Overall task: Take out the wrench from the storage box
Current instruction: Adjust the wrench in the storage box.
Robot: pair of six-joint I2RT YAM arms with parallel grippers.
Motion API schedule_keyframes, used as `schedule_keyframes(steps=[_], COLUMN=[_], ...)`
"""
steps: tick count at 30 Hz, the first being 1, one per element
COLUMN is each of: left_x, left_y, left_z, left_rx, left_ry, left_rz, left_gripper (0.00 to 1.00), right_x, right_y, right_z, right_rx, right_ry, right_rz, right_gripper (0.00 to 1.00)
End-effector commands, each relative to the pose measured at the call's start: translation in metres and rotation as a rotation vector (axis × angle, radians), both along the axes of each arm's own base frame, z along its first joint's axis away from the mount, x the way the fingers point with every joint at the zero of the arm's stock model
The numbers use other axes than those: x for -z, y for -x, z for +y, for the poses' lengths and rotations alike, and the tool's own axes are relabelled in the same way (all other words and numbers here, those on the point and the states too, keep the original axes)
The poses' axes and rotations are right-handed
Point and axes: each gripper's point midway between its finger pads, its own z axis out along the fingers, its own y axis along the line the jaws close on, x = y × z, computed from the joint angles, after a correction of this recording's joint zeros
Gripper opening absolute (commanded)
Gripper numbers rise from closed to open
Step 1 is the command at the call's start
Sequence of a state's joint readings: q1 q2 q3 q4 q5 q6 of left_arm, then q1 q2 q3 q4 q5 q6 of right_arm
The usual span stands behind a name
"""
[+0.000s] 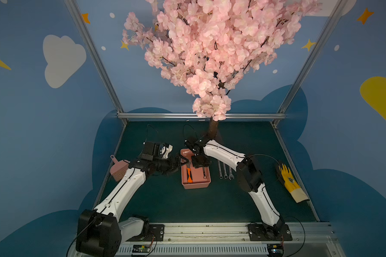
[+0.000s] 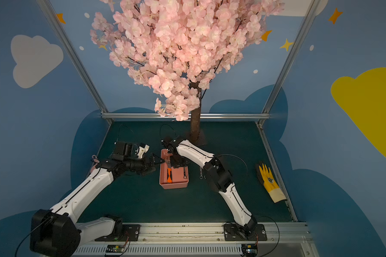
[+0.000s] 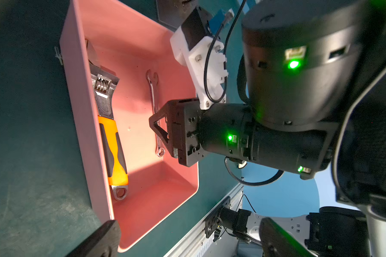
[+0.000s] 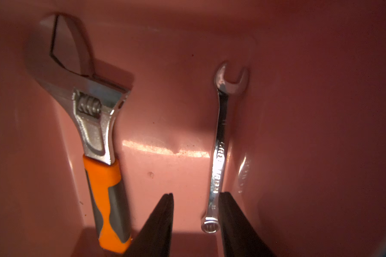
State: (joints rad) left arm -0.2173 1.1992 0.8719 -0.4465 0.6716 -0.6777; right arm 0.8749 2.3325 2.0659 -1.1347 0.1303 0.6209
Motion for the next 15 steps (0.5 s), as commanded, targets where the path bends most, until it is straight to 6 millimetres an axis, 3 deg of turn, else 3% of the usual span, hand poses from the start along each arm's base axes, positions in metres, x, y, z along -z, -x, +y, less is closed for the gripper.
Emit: schedule_keyframes(steps=[1,10,15], left_x=[-0.004,-0.003,-0.003], left_y=[0.004,0.004,0.002], left_z=[0.000,0.003,0.004], left_rx=[0.023,0.021,0.023], left_ry=[0.016,0.024,0.023], left_rz=[-0.010,-0.005,-0.008], left_gripper=[1.00,1.00,1.00], right_x=[0.007,0.022,0.018], right_y=[-0.002,-0.007,-0.006], right_z=[-0.005,-0.017,-0.022], right_rx=[-0.011,-0.012,0.010], right_ry=[0.077,0.200,0.267], right_rz=[-0.017,-0.035,-0.089], right_gripper=[0.39,0.39,0.39])
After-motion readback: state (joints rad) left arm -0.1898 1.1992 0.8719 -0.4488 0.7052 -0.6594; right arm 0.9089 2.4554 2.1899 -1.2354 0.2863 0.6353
